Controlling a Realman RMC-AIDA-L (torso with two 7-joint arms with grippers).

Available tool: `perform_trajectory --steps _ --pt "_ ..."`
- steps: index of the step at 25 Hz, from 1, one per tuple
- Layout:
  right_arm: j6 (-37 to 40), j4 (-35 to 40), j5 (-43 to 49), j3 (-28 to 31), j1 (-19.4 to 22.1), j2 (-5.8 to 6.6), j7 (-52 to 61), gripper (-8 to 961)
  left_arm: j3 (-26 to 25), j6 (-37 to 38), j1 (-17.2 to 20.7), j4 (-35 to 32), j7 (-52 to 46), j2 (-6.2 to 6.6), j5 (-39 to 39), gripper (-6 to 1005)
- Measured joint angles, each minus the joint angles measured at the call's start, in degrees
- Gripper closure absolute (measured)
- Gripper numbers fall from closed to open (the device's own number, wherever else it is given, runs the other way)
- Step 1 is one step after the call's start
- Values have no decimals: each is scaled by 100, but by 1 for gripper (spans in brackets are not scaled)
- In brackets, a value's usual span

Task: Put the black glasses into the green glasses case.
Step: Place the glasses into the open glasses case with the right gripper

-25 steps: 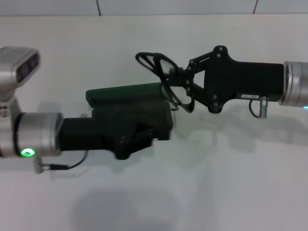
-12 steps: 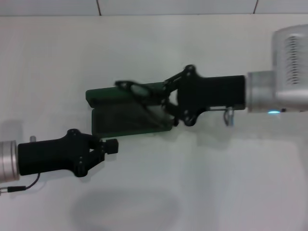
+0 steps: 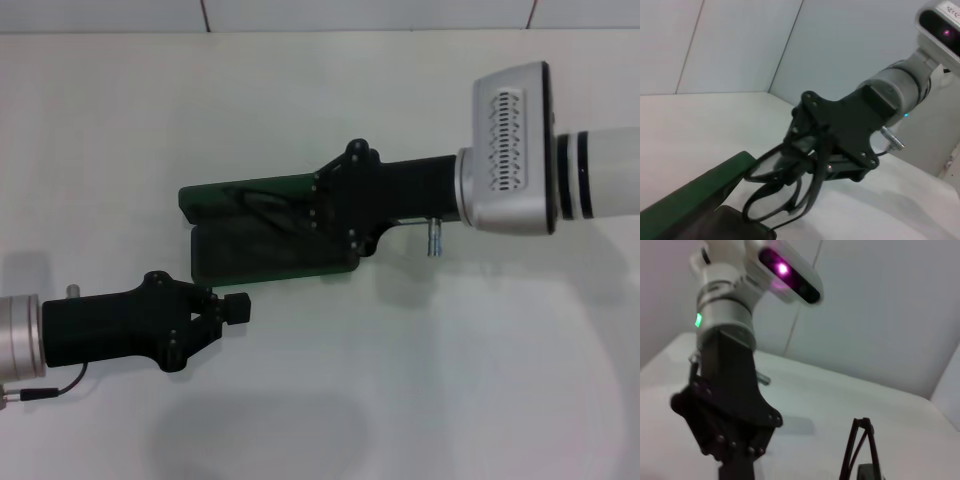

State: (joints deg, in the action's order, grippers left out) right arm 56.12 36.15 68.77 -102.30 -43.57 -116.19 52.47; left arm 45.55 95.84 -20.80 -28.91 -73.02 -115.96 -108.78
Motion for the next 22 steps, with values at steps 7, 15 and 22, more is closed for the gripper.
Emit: perform_trajectory --steps 7,15,22 --pt "-148 -37 -14 -129 -131 0 21 892 6 15 -17 0 46 -6 -4 971" --pt "-621 37 -224 -618 -141 0 27 892 6 20 13 0 76 -6 -4 970" --pt "-822 152 -304 -737 -107 0 22 892 14 23 35 -1 83 1 -3 969"
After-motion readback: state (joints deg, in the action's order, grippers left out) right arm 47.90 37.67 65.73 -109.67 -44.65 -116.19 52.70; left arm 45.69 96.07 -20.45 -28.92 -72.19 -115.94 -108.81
